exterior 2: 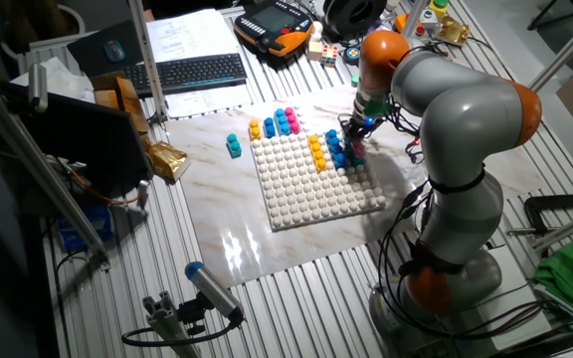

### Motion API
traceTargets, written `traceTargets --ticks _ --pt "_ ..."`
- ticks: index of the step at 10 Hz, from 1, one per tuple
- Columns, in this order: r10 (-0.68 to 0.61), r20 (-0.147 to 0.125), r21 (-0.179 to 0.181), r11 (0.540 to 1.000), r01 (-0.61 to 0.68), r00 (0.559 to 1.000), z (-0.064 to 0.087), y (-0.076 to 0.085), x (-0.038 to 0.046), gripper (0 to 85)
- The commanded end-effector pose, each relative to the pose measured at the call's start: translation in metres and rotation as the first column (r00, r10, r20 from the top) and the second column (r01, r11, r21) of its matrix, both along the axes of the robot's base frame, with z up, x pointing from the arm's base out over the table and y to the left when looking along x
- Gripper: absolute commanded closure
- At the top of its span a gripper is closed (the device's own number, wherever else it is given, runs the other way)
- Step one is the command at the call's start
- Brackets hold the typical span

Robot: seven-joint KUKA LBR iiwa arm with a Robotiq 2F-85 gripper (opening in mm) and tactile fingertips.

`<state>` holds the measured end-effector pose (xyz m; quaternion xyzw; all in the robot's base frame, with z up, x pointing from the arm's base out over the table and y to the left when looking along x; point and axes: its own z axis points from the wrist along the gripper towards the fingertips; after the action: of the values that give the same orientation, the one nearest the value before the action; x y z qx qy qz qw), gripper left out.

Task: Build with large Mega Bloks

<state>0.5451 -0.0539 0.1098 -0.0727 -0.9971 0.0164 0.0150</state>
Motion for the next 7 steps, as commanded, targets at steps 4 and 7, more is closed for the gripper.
traceTargets --ticks 4,7 --pt "-0.013 -0.003 -0.007 1.000 0.013 1.000 0.0002 -0.0006 0.0005 42.0" --pt "0.024 -0.039 -0.009 1.000 -0.025 0.999 0.0076 -0.0013 0.0019 40.7"
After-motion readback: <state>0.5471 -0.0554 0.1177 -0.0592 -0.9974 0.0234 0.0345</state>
